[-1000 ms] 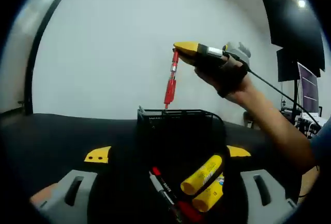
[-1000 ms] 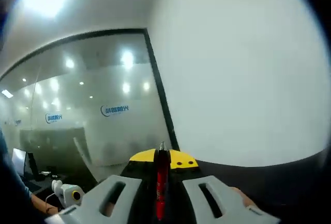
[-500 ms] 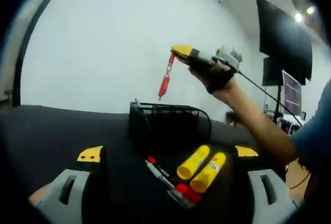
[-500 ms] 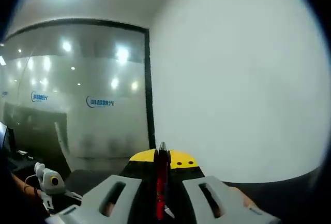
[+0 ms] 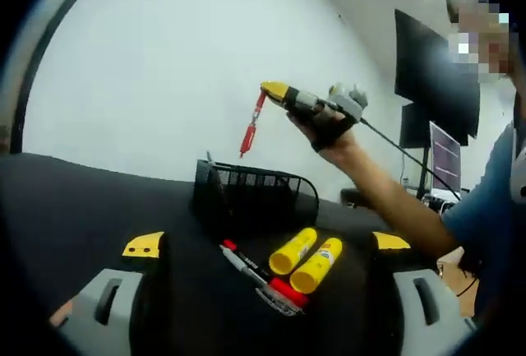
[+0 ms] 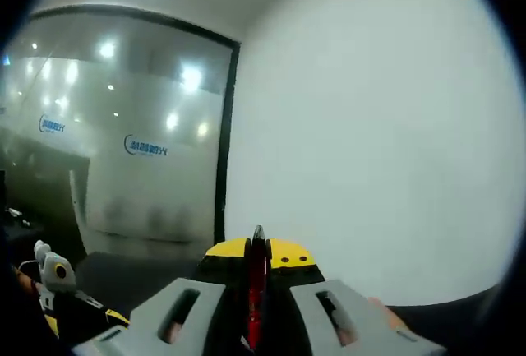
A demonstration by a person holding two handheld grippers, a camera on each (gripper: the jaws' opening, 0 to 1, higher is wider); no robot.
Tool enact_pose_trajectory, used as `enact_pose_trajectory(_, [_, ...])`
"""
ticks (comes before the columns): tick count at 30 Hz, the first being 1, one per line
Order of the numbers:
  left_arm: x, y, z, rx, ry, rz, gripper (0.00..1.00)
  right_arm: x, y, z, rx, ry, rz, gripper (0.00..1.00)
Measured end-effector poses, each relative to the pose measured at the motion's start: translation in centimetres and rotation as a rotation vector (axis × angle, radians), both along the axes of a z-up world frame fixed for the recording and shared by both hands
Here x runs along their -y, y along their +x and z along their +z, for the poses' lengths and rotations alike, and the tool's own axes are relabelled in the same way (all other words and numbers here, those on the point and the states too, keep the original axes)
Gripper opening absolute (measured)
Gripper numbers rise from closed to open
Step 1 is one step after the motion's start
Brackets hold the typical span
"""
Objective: Pick up pens and glue sticks and place them into the holder.
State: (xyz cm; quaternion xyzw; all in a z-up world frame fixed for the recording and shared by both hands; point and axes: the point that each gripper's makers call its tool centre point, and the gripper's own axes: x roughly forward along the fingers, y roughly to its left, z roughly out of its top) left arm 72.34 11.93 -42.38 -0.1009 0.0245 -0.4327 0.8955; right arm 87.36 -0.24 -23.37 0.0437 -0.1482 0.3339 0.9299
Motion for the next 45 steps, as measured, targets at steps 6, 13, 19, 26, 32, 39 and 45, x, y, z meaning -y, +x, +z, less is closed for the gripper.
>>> enact_pose_trajectory(6, [-0.3, -0.1, -0.1, -0.005, -0.017, 0.015, 0.95, 0.4, 0.5, -0.5, -0.005, -0.002, -0.029, 0.05])
enact_pose_trajectory(13, [-0.4, 0.4, -0.4, -0.007, 0.008, 0.02, 0.94, 0.6, 1.1, -1.5, -0.017, -0.031, -0.057, 0.05])
enact_pose_trajectory(19, [-0.6, 0.8, -0.2, -0.012, -0.009, 0.017, 0.94, 0.1, 1.8, -3.1, -0.04, -0.086, -0.075, 0.05])
enact_pose_trajectory(26, [-0.7, 1.1, -0.3, -0.015, -0.005, 0.016, 0.94, -0.5, 2.4, -4.6, -0.075, -0.129, -0.073, 0.05])
enact_pose_trajectory(32, [-0.5, 1.1, -0.6, -0.019, 0.011, 0.02, 0.93, -0.3, 2.8, -5.4, -0.115, -0.141, -0.078, 0.05])
enact_pose_trajectory(39, [-0.8, 1.4, -0.7, -0.022, 0.022, 0.021, 0.92, 0.1, 3.0, -5.8, -0.147, -0.134, -0.07, 0.05])
enact_pose_trajectory(45, [-1.0, 1.6, -0.7, -0.022, 0.021, 0.021, 0.92, -0.1, 3.1, -6.3, -0.166, -0.149, -0.058, 0.05])
